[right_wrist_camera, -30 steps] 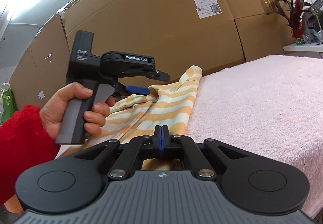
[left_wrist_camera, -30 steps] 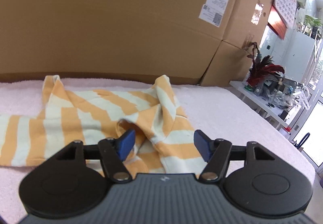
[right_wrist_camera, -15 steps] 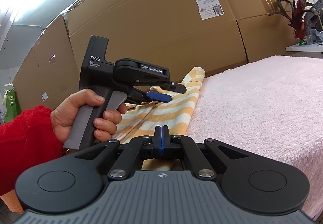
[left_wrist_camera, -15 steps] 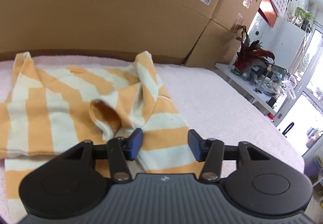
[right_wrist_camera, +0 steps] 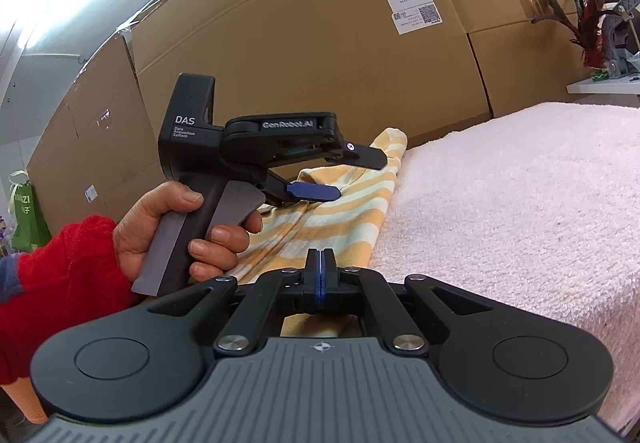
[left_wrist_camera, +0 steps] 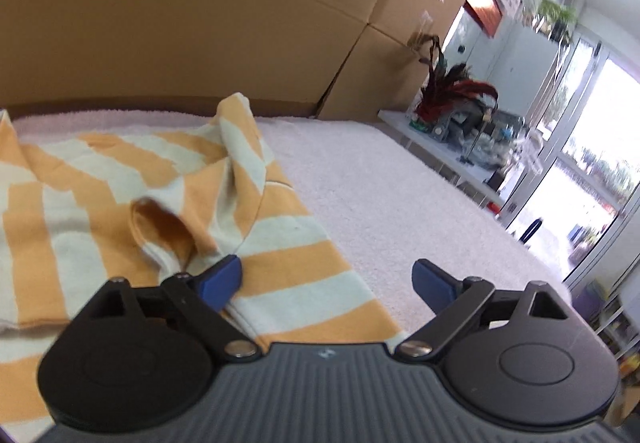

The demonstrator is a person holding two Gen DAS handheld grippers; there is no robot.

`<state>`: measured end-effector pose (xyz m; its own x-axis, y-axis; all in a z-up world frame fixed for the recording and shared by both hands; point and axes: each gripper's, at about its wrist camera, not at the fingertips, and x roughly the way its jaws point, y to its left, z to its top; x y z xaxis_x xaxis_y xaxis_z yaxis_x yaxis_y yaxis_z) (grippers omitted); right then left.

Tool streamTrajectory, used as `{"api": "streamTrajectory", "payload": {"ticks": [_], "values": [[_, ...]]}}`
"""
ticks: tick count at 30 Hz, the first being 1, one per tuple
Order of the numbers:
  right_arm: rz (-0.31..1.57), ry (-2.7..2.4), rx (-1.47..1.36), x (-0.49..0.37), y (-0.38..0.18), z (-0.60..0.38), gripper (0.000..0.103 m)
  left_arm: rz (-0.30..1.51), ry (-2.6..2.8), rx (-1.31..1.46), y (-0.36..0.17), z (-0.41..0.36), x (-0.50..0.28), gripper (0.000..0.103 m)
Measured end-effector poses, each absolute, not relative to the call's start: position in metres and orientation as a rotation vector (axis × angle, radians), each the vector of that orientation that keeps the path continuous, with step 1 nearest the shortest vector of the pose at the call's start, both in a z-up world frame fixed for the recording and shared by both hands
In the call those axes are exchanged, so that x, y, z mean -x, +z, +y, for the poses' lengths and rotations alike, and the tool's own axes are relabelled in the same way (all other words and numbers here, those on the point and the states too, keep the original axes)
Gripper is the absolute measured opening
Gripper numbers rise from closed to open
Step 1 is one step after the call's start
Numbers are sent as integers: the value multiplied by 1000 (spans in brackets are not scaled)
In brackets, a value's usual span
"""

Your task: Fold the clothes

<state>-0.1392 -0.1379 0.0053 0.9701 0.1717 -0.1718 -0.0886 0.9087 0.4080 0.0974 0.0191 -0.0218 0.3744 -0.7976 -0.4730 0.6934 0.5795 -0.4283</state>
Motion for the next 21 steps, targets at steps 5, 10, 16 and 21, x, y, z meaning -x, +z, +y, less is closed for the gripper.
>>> {"api": "streamTrajectory", "payload": {"ticks": [5,10,16,21], "values": [[304,180,-565,123,14,-163,0,700,-964,180,-22,20,-97,92],[105,-22,-828,124,66,-215,15,701,-969,164,-21,17,-96,94],[47,276,-604,78,179,-162,31,695,-955,133,-20,14,-93,94],[228,516,-148,31,211,-44,48,673,-956,138,-16,22,-92,94]]}}
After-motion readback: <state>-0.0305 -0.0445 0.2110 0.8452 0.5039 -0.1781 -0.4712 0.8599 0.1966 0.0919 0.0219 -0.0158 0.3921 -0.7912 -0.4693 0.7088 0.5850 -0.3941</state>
